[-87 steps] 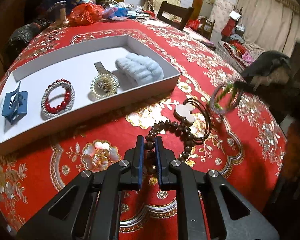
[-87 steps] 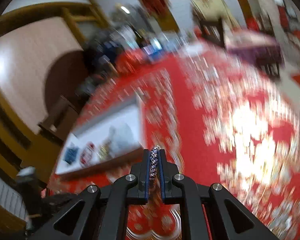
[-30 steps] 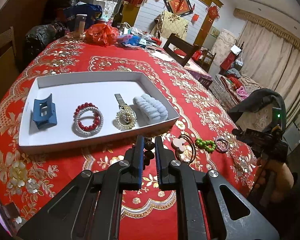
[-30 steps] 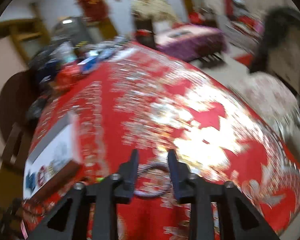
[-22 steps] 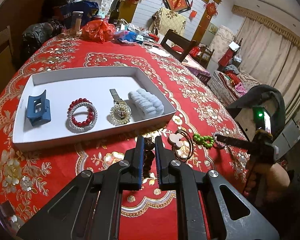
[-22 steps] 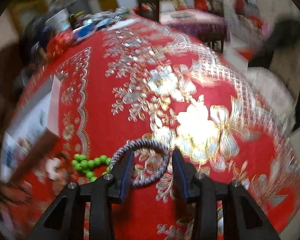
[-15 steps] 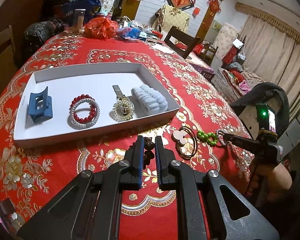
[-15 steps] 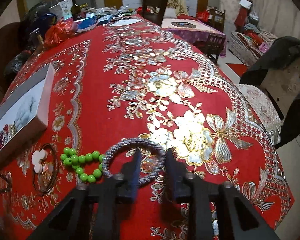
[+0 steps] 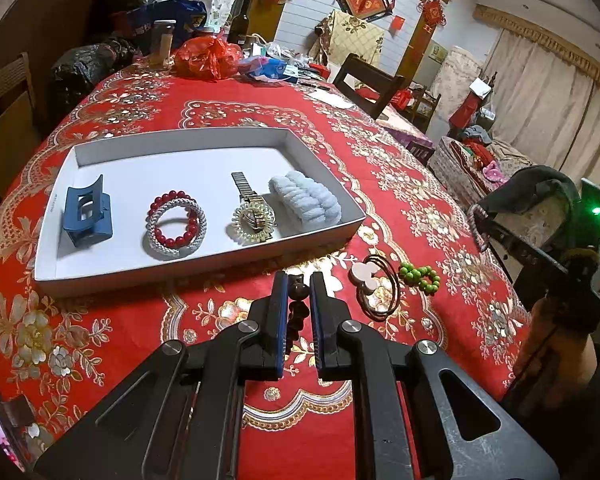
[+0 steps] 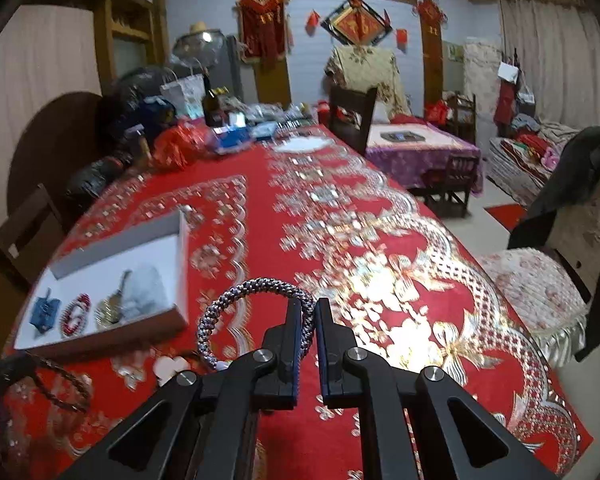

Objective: Organize jewelry
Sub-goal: 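Lift the dark brown bead bracelet with the left tool while the right tool lifts the braided bracelet, then lower the brown bracelet into the tray with the left tool while the right tool releases the braided one, then withdraw both open tools from the tray toward the remaining jewelry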

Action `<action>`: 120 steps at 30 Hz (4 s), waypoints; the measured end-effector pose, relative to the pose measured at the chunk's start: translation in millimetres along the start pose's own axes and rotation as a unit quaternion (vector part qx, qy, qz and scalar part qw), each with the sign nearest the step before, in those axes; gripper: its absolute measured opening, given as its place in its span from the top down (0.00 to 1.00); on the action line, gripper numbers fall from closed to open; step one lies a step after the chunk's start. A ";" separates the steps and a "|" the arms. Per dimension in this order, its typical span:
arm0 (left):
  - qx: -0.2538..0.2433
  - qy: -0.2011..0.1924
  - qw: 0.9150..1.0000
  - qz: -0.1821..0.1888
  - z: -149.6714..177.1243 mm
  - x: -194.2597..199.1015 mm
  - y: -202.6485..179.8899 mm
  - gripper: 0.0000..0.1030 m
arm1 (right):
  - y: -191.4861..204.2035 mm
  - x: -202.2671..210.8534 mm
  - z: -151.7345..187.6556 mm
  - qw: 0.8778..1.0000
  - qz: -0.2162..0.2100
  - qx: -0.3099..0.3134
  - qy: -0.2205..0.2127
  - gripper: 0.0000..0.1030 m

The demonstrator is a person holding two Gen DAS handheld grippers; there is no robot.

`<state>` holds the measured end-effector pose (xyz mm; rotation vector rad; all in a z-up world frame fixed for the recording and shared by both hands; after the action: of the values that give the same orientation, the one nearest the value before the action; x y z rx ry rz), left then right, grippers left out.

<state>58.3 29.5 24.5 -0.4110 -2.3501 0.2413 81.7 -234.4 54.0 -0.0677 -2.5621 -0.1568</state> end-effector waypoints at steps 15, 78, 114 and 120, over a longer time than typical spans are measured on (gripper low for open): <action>0.019 -0.062 0.998 0.019 -50.2 13.7 27.1 0.91 | 52.3 -7.4 -16.2 0.989 -0.146 -0.030 0.001 0.94; 0.073 -0.022 0.994 -0.076 -8.4 -22.9 73.4 0.54 | 101.3 -59.5 -17.5 0.973 -0.200 -0.002 0.115 0.65; -0.157 0.076 0.984 -0.020 24.9 -125.9 -85.1 0.72 | -22.9 -62.7 52.2 0.975 -0.052 -0.074 0.201 0.63; -0.125 0.066 0.990 -0.024 31.2 -103.7 -61.6 0.72 | 6.9 -67.2 57.7 0.978 -0.050 0.016 0.202 0.57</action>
<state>94.0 -66.8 -45.9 -0.4758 -2.2625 -0.1031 107.5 -221.3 -30.0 0.0968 -2.1610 -0.1509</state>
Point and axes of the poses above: each gripper's, at about its wrist camera, not at the fingertips, and x roughly against the way its jaws point, y to its left, z to its underside, the point moved 5 cm from there along -x, roughly the way its jaws point, and after that the axes turned 3 degrees about -y, right-handed, at the moved point
